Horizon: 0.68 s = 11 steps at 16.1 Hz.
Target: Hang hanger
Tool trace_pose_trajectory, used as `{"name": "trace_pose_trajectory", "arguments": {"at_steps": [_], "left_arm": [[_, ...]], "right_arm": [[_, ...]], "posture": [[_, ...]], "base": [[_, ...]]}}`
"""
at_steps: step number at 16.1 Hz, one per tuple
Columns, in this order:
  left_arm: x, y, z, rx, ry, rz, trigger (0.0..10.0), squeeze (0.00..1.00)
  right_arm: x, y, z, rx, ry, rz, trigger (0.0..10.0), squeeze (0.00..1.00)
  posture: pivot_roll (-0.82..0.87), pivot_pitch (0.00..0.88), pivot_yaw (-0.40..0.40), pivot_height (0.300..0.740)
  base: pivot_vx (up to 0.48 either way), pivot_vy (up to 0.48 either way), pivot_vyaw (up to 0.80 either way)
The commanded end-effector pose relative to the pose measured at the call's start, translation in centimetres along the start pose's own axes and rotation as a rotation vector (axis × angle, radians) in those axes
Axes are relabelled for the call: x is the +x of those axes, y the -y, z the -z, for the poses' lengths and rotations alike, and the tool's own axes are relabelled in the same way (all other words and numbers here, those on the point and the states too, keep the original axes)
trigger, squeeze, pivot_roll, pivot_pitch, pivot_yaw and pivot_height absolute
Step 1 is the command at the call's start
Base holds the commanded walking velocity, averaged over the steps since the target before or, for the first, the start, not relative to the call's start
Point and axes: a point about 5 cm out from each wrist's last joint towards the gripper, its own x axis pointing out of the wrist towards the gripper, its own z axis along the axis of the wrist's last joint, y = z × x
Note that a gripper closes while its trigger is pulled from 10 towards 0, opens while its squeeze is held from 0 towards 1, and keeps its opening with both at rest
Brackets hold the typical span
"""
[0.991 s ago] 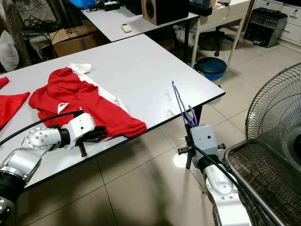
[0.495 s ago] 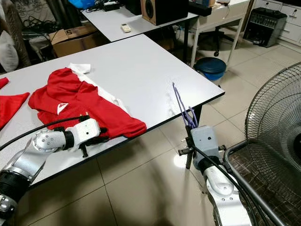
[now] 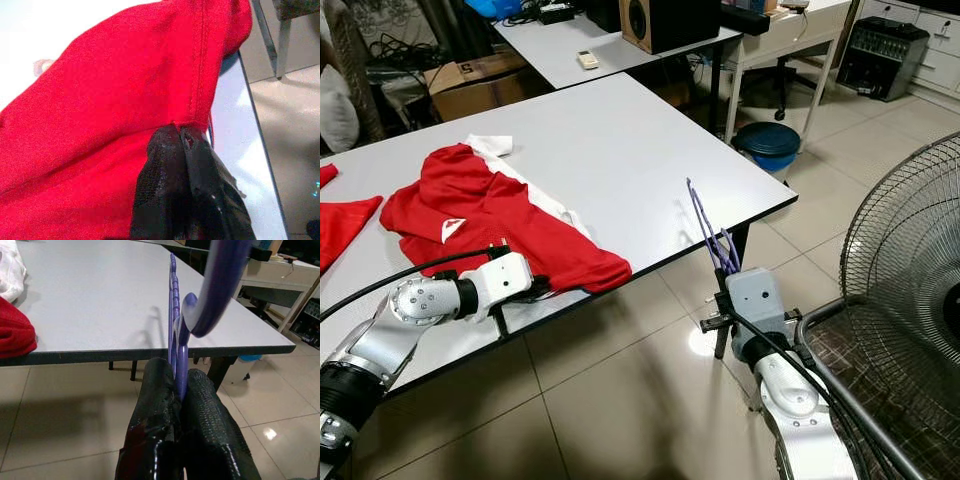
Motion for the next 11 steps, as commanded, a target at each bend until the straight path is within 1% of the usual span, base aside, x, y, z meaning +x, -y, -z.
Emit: {"name": "trace_pose_trajectory", "arguments": {"at_steps": [1,5,6,7,8,9,10,11], "left_arm": [[-0.3,-0.7,0.1,0.000,-0.007,-0.045,0.0,0.00],[-0.6,-0.8,0.5,-0.017,-0.010,-0.088,0.0,0.00],[-0.8,-2.0,0.3,-0.024,-0.002,-0.184,0.0,0.00],[-0.7,-2.7,-0.2,-0.030,0.010,-0.209,0.0,0.00],[0.1,-5.1,-1.9,0.032,0.018,-0.242,0.0,0.00],[0.7,-6.3,-3.3,0.077,0.021,-0.250,0.0,0.00],[1.4,-7.4,-4.7,0.101,0.035,-0.274,0.0,0.00],[3.2,-9.9,-10.2,0.189,0.097,-0.368,0.0,0.00]], "right_arm": [[0.2,0.0,-0.5,-0.012,0.015,-0.013,10.0,0.00],[0.4,0.0,-0.6,-0.025,0.014,-0.032,10.0,0.00],[0.4,0.0,-0.7,-0.026,0.014,-0.034,10.0,0.00],[0.4,0.0,-0.7,-0.027,0.013,-0.034,10.0,0.00],[0.6,0.1,-0.7,-0.027,0.013,-0.035,10.0,0.00],[0.7,0.1,-0.8,-0.027,0.013,-0.035,10.0,0.00],[0.8,0.1,-0.8,-0.030,0.014,-0.036,10.0,0.00],[0.7,0.2,-1.0,-0.034,0.019,-0.029,10.0,0.00]], "posture": [[-0.26,0.000,0.087,0.740],[-0.26,0.000,0.080,0.740],[-0.25,0.000,0.068,0.740],[-0.25,0.000,0.064,0.740],[-0.25,0.000,0.061,0.740],[-0.25,0.000,0.063,0.740],[-0.26,0.000,0.072,0.740],[-0.28,0.000,0.090,0.740]], "base": [[0.000,0.000,0.00],[0.000,0.000,0.00],[0.000,0.000,0.00],[0.000,0.000,0.00],[0.000,0.000,0.00],[0.000,0.000,0.00],[0.000,0.000,0.00],[0.000,0.000,0.00]]}}
